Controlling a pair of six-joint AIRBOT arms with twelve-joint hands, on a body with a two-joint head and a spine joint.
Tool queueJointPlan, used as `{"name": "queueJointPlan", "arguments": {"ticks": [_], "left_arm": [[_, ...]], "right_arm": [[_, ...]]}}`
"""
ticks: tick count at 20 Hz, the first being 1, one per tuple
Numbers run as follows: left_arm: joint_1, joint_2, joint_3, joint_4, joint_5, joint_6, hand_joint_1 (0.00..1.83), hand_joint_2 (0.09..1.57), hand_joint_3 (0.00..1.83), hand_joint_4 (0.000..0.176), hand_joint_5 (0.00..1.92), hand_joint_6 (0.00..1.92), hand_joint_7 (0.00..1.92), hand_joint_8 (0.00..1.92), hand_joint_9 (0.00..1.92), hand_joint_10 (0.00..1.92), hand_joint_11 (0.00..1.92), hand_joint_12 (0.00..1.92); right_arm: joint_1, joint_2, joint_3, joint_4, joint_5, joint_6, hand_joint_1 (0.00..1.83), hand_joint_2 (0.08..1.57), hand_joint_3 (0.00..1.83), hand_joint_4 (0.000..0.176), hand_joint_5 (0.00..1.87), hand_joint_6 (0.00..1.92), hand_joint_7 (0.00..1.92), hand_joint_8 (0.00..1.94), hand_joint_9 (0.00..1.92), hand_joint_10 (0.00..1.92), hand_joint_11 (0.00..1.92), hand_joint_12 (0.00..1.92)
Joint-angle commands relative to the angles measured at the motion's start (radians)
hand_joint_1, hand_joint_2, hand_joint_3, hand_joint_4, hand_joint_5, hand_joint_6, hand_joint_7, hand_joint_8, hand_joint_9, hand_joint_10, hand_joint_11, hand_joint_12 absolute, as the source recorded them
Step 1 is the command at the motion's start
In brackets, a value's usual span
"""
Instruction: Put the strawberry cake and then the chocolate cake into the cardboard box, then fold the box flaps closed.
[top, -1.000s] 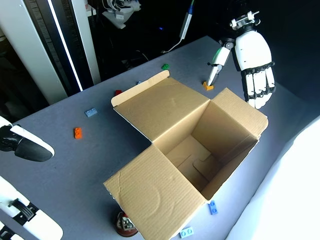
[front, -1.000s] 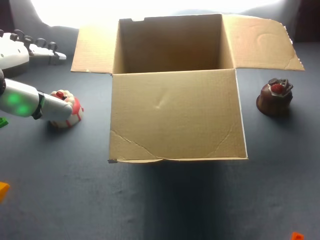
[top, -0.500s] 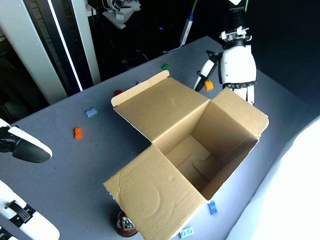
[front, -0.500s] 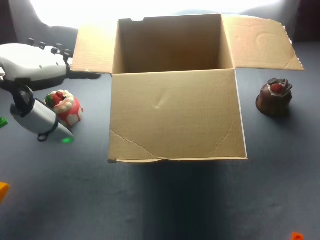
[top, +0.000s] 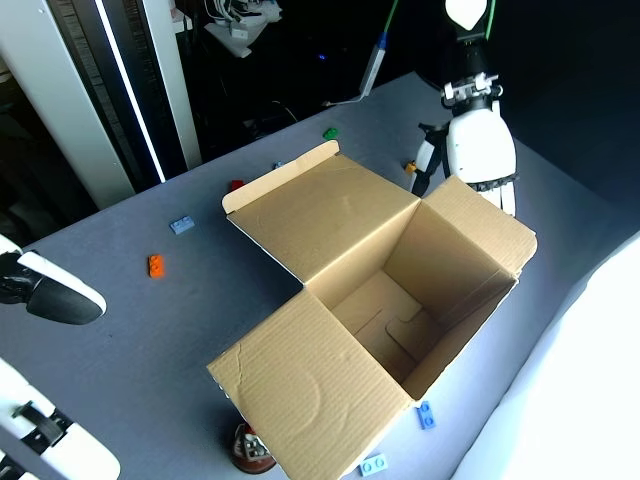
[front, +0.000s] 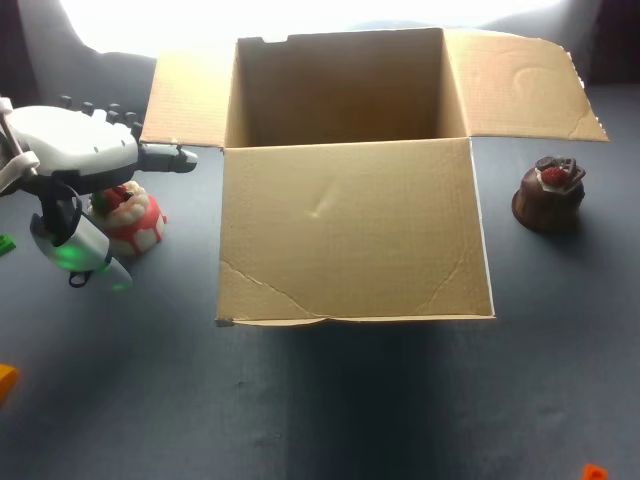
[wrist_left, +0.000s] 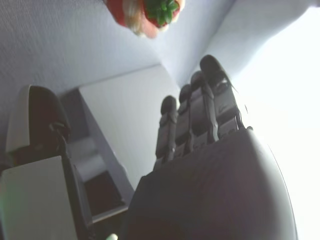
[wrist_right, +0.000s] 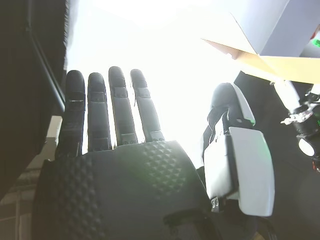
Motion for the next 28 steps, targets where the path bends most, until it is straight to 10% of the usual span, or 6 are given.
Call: {"name": "queueJointPlan", "arguments": {"ticks": [1,12,20,28], "left_arm": [[-0.001,0.002,0.012,0.005,0.060,0.001,1.09,0.88,0.00,0.013,0.15,0.00,0.09,0.00,0.11,0.00,0.00,0.59],[0.041,-0.087,0.118,0.016,0.092,0.001,1.05,0.90,0.00,0.012,0.13,0.00,0.12,0.00,0.14,0.00,0.00,0.57],[0.062,-0.123,0.176,-0.002,0.103,0.000,1.03,0.90,0.00,0.019,0.16,0.01,0.11,0.00,0.14,0.00,0.00,0.64],[0.069,-0.129,0.176,-0.008,0.092,0.000,0.99,0.93,0.01,0.012,0.14,0.00,0.12,0.00,0.11,0.00,0.00,0.59]], "right_arm": [[0.014,0.014,0.004,-0.009,0.122,-0.002,0.04,1.20,0.00,0.000,0.23,0.00,0.24,0.00,0.16,0.01,0.00,0.54],[0.014,0.014,0.004,-0.009,0.123,-0.002,0.05,1.21,0.00,0.000,0.22,0.00,0.18,0.00,0.11,0.00,0.00,0.32],[0.014,0.014,0.004,-0.009,0.125,-0.002,0.07,1.20,0.00,0.000,0.27,0.01,0.25,0.00,0.22,0.03,0.00,0.79],[0.014,0.014,0.004,-0.009,0.126,-0.001,0.09,1.21,0.00,0.000,0.25,0.00,0.22,0.00,0.19,0.00,0.00,0.64]]}}
